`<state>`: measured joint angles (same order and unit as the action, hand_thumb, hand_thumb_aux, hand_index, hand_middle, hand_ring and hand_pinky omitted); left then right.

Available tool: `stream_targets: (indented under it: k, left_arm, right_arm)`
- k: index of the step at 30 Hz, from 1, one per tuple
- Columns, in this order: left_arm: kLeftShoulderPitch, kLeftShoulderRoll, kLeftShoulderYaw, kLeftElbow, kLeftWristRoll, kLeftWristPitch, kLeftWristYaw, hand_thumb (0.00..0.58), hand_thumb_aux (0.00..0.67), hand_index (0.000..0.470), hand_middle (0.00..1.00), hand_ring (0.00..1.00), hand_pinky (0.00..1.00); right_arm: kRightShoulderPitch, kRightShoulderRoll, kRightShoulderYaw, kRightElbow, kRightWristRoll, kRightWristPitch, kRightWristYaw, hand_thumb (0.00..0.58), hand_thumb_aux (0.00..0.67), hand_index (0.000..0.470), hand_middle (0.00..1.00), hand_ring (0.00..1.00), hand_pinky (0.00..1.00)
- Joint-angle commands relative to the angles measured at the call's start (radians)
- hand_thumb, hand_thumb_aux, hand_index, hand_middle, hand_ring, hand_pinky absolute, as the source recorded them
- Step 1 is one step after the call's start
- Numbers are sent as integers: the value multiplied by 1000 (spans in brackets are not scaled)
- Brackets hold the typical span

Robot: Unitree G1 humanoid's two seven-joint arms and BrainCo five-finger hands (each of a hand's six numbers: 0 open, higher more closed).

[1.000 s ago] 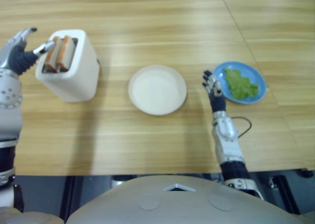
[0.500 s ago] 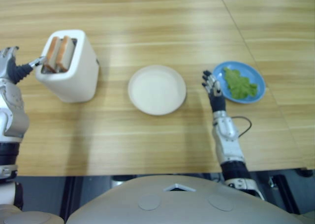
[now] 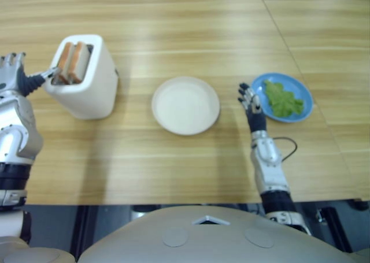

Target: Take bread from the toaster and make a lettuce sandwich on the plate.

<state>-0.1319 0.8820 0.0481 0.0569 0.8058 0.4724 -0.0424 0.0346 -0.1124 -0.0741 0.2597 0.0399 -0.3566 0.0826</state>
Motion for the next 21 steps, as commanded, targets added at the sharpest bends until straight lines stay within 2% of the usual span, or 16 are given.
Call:
stream_targets:
  k: [1, 21]
  left_arm:
    - [0, -10, 1, -15, 5, -3, 6, 0, 0, 0, 0, 0, 0]
    - [-42, -37, -113, 107, 40, -14, -1, 0, 0, 0, 0, 0, 0]
  right_arm:
    - [10, 1, 2, 0, -5, 16, 2, 0, 0, 0, 0, 0, 0]
    - [20, -12, -2, -13, -5, 29, 1, 0, 0, 0, 0, 0, 0]
